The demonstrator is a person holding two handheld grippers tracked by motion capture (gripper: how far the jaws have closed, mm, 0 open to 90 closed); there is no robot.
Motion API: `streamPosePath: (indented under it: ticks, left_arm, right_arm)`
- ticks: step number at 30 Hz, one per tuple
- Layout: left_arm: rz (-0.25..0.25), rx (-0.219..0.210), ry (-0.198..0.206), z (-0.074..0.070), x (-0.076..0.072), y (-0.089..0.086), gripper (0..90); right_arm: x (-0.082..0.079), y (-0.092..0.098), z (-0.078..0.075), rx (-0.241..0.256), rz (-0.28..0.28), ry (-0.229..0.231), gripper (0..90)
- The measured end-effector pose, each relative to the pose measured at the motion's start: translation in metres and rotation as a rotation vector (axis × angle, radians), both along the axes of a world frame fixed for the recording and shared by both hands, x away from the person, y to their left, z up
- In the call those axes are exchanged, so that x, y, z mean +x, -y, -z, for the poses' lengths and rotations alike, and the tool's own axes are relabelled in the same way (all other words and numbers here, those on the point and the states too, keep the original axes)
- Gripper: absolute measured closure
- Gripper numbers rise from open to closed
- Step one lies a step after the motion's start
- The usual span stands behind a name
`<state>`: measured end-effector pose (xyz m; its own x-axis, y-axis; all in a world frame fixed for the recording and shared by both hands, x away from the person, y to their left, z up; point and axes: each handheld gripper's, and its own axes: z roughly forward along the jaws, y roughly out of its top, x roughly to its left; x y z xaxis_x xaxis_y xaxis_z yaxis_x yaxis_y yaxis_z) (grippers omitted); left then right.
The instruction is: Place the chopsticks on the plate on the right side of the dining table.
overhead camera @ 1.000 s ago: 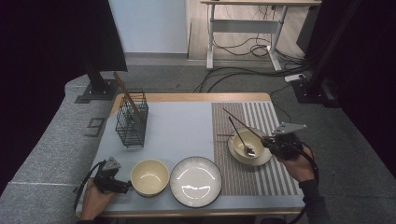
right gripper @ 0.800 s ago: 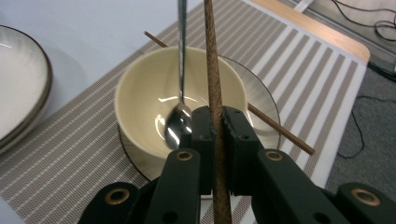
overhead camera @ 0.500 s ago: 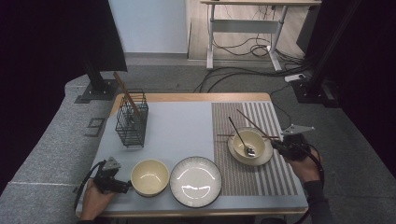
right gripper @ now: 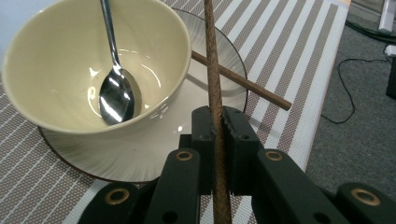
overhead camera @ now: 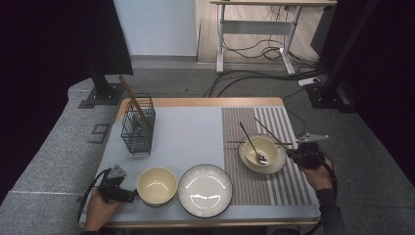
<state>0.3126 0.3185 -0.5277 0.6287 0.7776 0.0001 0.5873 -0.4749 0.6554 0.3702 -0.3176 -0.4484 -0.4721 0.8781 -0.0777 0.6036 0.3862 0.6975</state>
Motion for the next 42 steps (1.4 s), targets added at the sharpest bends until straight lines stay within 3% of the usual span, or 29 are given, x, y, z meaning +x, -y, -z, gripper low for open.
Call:
streamPosePath:
  ticks: [19, 38, 42]
  left_arm:
    - [0.0, 0.0, 0.0, 0.0, 0.0, 0.0, 0.0]
    - [0.0, 0.0, 0.0, 0.0, 0.0, 0.0, 0.0]
    - [0.0, 0.0, 0.0, 0.0, 0.0, 0.0, 0.0]
  right_arm:
    - [0.018, -0.017, 0.03, -0.034, -0.034, -0.074, 83.7]
    - [0.026, -0.02, 0.043, -0.055, -0.074, -0.13, 80.8]
    - [0.026, -0.021, 0.042, -0.057, -0.077, -0.129, 75.2]
